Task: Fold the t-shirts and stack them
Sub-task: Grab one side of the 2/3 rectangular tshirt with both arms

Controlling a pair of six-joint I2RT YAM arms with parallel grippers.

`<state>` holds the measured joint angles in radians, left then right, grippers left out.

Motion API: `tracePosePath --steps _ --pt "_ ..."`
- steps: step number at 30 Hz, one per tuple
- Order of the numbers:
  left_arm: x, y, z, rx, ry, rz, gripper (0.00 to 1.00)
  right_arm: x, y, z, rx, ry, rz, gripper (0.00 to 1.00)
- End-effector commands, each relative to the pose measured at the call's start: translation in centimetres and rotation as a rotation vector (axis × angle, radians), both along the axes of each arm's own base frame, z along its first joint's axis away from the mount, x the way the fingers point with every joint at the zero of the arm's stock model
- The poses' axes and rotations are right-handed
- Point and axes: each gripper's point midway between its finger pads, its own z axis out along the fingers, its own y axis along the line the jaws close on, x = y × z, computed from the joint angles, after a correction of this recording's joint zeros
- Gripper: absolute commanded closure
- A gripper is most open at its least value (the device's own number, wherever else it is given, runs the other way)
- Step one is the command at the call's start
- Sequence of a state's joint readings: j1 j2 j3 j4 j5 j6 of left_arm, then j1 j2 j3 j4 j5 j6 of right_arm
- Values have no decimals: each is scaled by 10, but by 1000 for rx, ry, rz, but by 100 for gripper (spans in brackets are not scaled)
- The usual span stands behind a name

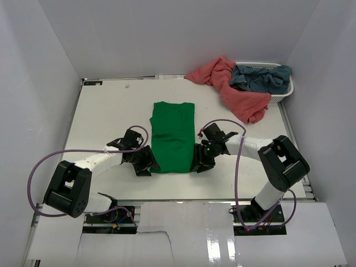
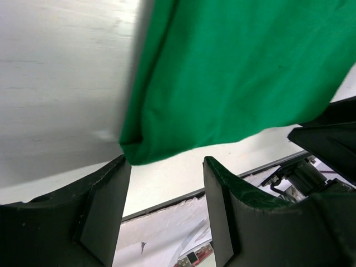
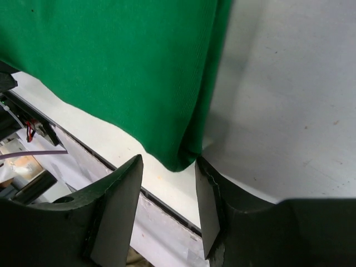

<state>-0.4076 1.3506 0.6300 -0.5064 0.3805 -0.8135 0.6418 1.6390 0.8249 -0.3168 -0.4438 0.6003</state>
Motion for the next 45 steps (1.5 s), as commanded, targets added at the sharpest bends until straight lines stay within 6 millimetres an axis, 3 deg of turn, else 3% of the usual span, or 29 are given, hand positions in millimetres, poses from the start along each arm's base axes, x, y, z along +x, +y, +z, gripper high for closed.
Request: tracePosePath --steps 1,12,21,35,45 --pt "3 8 -3 7 -12 34 35 19 2 -6 -34 -60 -40 51" --pt "6 27 -9 28 -13 66 35 26 -15 -22 -145 -88 -105 62" --pt "-3 33 -25 55 12 68 36 28 -15 -28 -171 -108 -111 92" --pt "-14 38 -48 69 45 106 40 28 -5 -24 -150 -110 -88 92" --pt "-22 55 -68 156 73 184 53 29 -6 -18 -141 -132 -87 92"
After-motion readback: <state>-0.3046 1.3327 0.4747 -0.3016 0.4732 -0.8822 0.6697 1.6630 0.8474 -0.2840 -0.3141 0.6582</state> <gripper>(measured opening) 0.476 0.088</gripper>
